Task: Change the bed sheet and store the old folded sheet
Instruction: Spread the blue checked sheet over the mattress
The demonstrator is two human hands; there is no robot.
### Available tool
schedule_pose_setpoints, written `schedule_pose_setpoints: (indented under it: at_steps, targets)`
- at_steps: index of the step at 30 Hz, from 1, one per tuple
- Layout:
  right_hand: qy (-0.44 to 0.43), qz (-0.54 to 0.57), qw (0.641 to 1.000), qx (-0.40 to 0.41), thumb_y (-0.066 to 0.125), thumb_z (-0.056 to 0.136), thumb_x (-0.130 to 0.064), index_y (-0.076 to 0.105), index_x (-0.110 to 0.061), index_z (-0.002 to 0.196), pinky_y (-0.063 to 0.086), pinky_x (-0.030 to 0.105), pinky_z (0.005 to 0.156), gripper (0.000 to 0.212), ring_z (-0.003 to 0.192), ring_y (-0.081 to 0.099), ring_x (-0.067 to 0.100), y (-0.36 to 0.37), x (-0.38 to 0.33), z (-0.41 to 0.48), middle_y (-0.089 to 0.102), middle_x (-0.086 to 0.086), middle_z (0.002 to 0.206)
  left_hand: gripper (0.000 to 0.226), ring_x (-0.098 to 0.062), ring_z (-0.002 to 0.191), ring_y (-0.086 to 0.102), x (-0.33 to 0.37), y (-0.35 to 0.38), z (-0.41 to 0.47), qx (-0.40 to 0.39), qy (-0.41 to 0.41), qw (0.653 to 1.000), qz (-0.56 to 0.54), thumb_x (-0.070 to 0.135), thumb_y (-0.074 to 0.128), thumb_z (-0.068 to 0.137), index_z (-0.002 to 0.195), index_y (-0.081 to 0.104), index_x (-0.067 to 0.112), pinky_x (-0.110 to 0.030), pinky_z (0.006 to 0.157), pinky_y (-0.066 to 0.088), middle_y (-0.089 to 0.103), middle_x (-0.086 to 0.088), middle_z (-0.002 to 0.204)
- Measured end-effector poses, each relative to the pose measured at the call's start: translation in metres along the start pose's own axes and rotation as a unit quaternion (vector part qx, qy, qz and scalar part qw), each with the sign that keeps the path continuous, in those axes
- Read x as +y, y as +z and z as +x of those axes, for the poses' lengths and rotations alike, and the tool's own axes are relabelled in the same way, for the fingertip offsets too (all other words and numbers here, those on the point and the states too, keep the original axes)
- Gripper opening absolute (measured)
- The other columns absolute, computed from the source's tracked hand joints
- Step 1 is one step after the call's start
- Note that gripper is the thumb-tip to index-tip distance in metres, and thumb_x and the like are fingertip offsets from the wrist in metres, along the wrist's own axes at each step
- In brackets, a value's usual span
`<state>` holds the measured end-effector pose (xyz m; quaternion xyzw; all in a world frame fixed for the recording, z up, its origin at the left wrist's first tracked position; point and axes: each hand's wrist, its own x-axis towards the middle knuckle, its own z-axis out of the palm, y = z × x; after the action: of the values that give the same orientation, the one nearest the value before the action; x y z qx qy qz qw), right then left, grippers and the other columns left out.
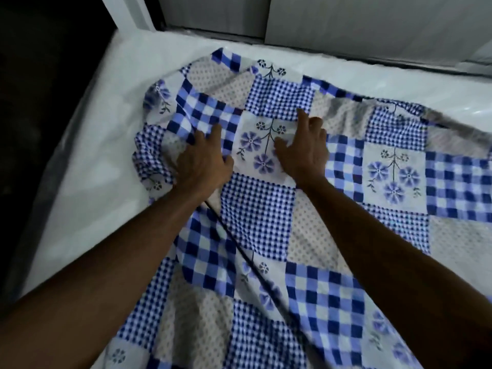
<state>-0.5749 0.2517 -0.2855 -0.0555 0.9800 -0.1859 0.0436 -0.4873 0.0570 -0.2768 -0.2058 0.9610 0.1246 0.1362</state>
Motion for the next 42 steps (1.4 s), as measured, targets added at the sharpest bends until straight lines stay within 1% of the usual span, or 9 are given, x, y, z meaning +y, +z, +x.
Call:
schedule_pose_setpoints:
  at_steps: [5, 9, 15, 17, 19, 22, 27, 35, 42]
  targets:
    - [0.032, -0.048, 0.998, -0.030, 0.046, 0.102, -0.040, 0.046, -0.018, 0.127, 0.037, 0.041, 0.071, 0.033, 0.107, 0.057, 0.041, -0.002, 0.019, 0.024, 0.049, 0.014, 0.127, 0.058, -0.031, 0.068, 0.054, -0.003, 0.003, 0.032, 0.032, 0.065, 0.996, 0.052, 0.029, 0.047, 0.103, 0.152, 0.028, 0.004, -0.040, 0.060, 0.046, 0.060, -0.018, 0.089]
    - [0.000, -0.078, 0.997, -0.003, 0.047, 0.102, -0.019, 0.047, -0.013, 0.122, 0.034, 0.041, 0.067, 0.021, 0.099, 0.060, 0.042, -0.006, 0.007, 0.048, 0.057, 0.017, 0.118, 0.055, -0.040, 0.086, 0.064, 0.006, -0.005, 0.056, 0.027, 0.116, 0.988, 0.102, 0.011, 0.046, 0.101, 0.151, 0.027, 0.000, -0.042, 0.062, 0.043, 0.065, -0.024, 0.106]
    - [0.047, 0.072, 0.995, 0.049, 0.041, 0.100, -0.018, 0.052, -0.015, 0.112, 0.032, 0.034, 0.069, 0.016, 0.095, 0.059, 0.030, -0.019, -0.034, 0.135, 0.064, 0.014, 0.109, 0.055, -0.044, 0.122, 0.052, 0.010, -0.042, 0.137, 0.150, 0.004, 0.987, -0.051, 0.015, 0.037, 0.105, 0.156, 0.018, 0.004, -0.046, 0.093, 0.042, 0.054, -0.031, 0.127]
    - [-0.016, 0.107, 0.994, 0.016, 0.040, 0.103, -0.019, 0.053, -0.010, 0.120, 0.034, 0.033, 0.074, 0.023, 0.095, 0.055, 0.025, -0.020, -0.045, 0.166, 0.059, 0.015, 0.108, 0.049, -0.033, 0.111, 0.055, 0.007, -0.063, 0.176, 0.164, -0.051, 0.975, -0.139, 0.021, 0.035, 0.107, 0.154, 0.026, 0.008, -0.030, 0.077, 0.042, 0.053, -0.019, 0.097]
    - [-0.076, 0.112, 0.990, -0.047, 0.039, 0.103, -0.019, 0.050, 0.000, 0.129, 0.042, 0.039, 0.089, 0.033, 0.094, 0.051, 0.020, -0.011, -0.046, 0.183, 0.053, 0.012, 0.104, 0.051, -0.034, 0.107, 0.057, 0.004, -0.070, 0.196, 0.116, -0.086, 0.972, -0.183, 0.033, 0.034, 0.107, 0.154, 0.031, 0.012, -0.029, 0.076, 0.049, 0.056, -0.023, 0.111]
    - [-0.092, 0.096, 0.990, -0.044, 0.039, 0.096, -0.036, 0.055, -0.010, 0.124, 0.045, 0.039, 0.088, 0.042, 0.102, 0.059, 0.026, 0.000, -0.046, 0.155, 0.062, 0.009, 0.111, 0.041, -0.041, 0.112, 0.056, -0.005, -0.055, 0.157, 0.156, -0.008, 0.982, -0.108, 0.040, 0.043, 0.100, 0.125, 0.057, 0.010, -0.049, 0.084, 0.051, 0.058, -0.021, 0.125]
    - [-0.141, 0.063, 0.988, 0.016, 0.052, 0.094, -0.039, 0.056, -0.018, 0.129, 0.032, 0.047, 0.109, 0.041, 0.136, 0.043, 0.035, 0.016, -0.052, 0.014, 0.049, 0.010, 0.146, 0.038, -0.038, 0.115, 0.053, -0.033, 0.005, 0.014, 0.261, 0.139, 0.954, -0.054, 0.039, 0.046, 0.100, 0.114, 0.061, 0.007, -0.050, 0.089, 0.046, 0.059, -0.016, 0.116]
    - [-0.133, -0.025, 0.984, -0.119, 0.024, 0.094, -0.077, 0.011, -0.045, 0.157, -0.008, 0.054, 0.122, 0.072, 0.155, -0.009, 0.021, 0.052, -0.033, -0.105, -0.006, 0.000, 0.168, 0.057, -0.038, 0.148, 0.028, -0.107, 0.078, -0.142, 0.179, 0.014, 0.984, 0.003, 0.044, 0.040, 0.101, 0.153, 0.041, 0.020, -0.058, 0.118, 0.023, 0.034, -0.014, 0.160]
    - [-0.148, 0.059, 0.956, -0.247, 0.031, 0.087, -0.085, 0.041, -0.028, 0.151, 0.022, 0.051, 0.120, 0.086, 0.149, 0.025, 0.031, 0.031, -0.046, -0.032, 0.028, 0.006, 0.162, 0.058, -0.042, 0.137, 0.041, -0.170, 0.034, -0.092, 0.084, -0.036, 0.995, -0.038, 0.034, 0.033, 0.102, 0.149, 0.040, 0.001, -0.052, 0.113, 0.034, 0.039, -0.024, 0.153]
